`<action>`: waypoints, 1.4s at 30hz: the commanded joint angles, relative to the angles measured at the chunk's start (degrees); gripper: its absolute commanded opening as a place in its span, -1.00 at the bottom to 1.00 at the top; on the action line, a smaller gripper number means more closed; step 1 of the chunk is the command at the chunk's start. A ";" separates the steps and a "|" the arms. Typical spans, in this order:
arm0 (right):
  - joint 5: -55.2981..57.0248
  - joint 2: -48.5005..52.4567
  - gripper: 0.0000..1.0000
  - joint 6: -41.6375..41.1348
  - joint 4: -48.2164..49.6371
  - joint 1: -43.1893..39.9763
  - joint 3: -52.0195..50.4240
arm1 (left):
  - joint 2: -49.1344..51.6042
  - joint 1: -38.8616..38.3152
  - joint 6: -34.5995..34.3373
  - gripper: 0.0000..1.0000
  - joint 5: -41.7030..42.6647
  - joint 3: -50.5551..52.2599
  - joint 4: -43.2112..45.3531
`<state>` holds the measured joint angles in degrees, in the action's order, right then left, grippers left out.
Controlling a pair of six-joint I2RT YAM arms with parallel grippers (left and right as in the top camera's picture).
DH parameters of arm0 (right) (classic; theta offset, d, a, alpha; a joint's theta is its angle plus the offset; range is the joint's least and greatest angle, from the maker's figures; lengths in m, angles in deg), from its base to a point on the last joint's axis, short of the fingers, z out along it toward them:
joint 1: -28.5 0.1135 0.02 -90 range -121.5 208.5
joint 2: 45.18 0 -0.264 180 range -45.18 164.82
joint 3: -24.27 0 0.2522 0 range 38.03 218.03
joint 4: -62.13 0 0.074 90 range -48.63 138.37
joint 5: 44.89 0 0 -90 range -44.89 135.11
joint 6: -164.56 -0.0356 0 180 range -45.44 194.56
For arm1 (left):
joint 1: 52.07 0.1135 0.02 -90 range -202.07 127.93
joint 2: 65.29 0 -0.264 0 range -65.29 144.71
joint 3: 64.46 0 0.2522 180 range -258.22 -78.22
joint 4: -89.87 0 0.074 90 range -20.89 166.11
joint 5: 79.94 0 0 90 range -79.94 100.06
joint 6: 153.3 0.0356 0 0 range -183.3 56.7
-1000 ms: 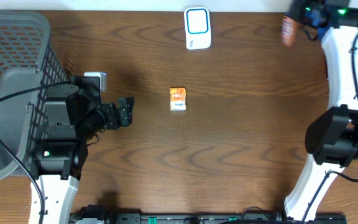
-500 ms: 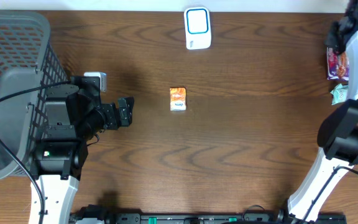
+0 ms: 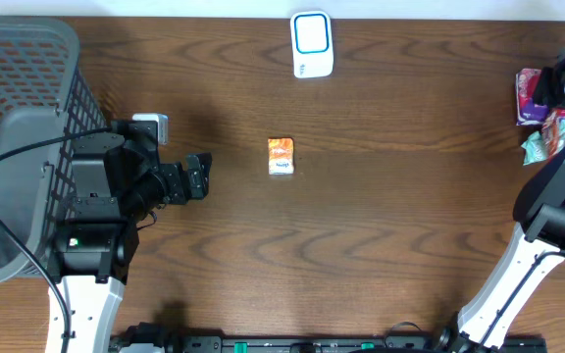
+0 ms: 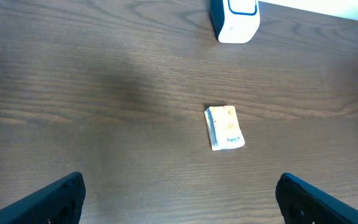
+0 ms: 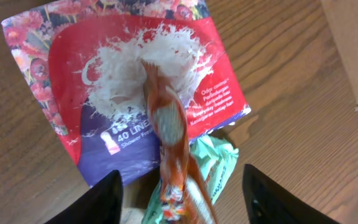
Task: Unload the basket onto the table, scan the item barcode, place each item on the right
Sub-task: 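Carry the snack bar to the far right of the table, then release the snack bar and move the right gripper over the orange box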
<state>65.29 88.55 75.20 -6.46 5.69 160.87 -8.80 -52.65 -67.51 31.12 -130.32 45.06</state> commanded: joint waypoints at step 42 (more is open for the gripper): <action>-44.44 -3.91 0.52 -6.80 -13.18 39.41 0.02 | 0.00 0.20 0.76 0.94 0.28 0.26 0.07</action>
<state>19.24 81.36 70.57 -19.49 41.82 160.85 -8.80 -52.65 -67.51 31.12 -130.32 45.06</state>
